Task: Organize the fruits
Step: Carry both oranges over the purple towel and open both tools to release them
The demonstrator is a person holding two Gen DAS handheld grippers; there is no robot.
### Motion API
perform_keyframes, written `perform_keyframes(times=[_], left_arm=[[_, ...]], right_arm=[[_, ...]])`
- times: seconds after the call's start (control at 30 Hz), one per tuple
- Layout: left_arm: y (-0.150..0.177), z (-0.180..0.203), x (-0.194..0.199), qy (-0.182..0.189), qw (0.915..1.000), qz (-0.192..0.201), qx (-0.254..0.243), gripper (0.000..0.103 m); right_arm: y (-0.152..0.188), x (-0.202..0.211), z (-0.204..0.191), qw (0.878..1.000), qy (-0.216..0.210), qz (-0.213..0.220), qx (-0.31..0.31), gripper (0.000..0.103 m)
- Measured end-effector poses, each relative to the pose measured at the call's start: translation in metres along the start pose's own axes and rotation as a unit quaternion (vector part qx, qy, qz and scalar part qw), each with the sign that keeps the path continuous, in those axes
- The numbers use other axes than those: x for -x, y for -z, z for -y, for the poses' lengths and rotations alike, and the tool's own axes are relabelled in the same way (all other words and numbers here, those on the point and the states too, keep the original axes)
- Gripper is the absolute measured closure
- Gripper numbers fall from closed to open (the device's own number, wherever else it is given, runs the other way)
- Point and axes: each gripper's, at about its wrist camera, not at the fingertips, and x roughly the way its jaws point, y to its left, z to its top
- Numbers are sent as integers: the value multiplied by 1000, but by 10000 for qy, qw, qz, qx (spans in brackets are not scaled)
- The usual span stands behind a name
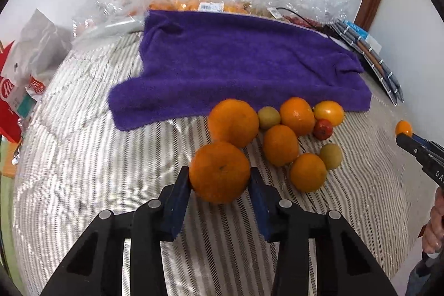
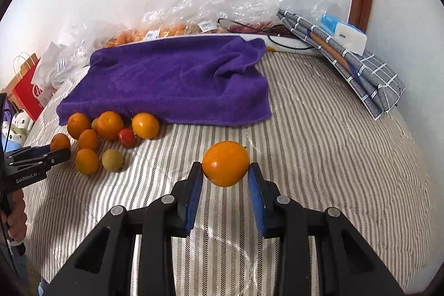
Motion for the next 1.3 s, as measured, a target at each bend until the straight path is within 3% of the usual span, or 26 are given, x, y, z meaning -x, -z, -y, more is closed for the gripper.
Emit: perform_keyframes(times=[0.33, 0.57, 0.93, 1.3], left_arm=[[-39, -31, 39, -102, 9981, 466, 389, 64], [-67, -41, 45, -236, 9959, 752, 446, 64], [-108, -35, 7, -12, 9956, 795, 493, 64], [-130, -23, -45, 187, 9965, 666, 462, 64]], right_arm=[[-36, 18, -4, 9996, -28, 292, 24, 70], [-73, 21, -9, 9983, -55, 579, 60, 70], [-112, -20, -21, 9976, -228, 652, 77, 70], [-118, -89, -39, 9984, -402, 378, 131, 70]])
